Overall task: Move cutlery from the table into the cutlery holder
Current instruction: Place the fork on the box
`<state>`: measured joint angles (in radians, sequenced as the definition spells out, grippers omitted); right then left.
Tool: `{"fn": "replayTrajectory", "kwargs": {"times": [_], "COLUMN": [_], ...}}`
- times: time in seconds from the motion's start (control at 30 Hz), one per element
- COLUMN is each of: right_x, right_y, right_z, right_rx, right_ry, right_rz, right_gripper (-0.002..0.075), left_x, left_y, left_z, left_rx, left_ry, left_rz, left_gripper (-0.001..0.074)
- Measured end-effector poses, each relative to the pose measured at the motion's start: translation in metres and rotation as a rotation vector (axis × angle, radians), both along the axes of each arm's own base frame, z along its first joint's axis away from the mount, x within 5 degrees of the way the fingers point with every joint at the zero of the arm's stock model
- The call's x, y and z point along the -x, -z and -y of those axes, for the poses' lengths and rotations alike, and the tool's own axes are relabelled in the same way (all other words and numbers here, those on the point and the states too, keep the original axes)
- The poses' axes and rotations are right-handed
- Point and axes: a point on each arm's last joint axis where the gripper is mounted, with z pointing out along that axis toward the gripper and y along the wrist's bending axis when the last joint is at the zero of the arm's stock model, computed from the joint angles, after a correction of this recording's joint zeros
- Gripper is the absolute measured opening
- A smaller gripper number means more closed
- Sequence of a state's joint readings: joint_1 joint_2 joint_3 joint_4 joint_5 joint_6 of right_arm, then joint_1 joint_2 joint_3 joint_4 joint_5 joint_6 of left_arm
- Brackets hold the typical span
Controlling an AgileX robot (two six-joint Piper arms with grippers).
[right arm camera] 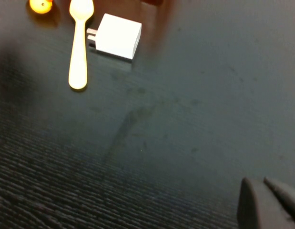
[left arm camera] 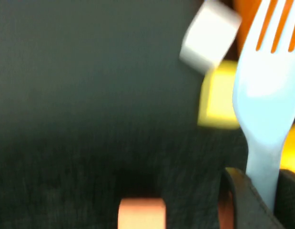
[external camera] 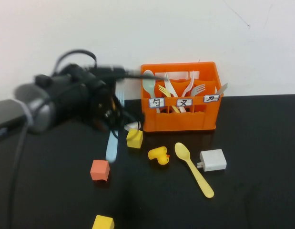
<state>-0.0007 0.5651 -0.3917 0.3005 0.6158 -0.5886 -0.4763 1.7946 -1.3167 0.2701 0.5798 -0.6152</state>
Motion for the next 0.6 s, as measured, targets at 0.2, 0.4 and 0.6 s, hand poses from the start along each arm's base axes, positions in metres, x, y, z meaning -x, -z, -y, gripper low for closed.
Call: {"fn": "replayTrajectory", "kwargs": {"times": [0.2, 0.4, 0.6], "right_x": [0.000, 0.000, 0.000], "right_y": [0.000, 0.000, 0.000], "right_z": [0.000, 0.000, 0.000], "right_rx": [0.000, 0.000, 0.000], "right_ry": [0.000, 0.000, 0.000], "right_rz": [0.001, 0.001, 0.001], "right_gripper": [-0.0002, -0.0002, -0.0002], "left_x": [0.004, 0.002, -0.003], "left_y": [-0.056, -0.089, -0.102], "left_z": [-0.002, 0.010, 0.026], "left_rx": [0.137, 0.329, 0.455], "left_ry": [0.012, 0.094, 0.252], "left_rz": [0.275, 0.515, 0.738], "left_gripper": [0.0105, 0.0105, 0.0105]}}
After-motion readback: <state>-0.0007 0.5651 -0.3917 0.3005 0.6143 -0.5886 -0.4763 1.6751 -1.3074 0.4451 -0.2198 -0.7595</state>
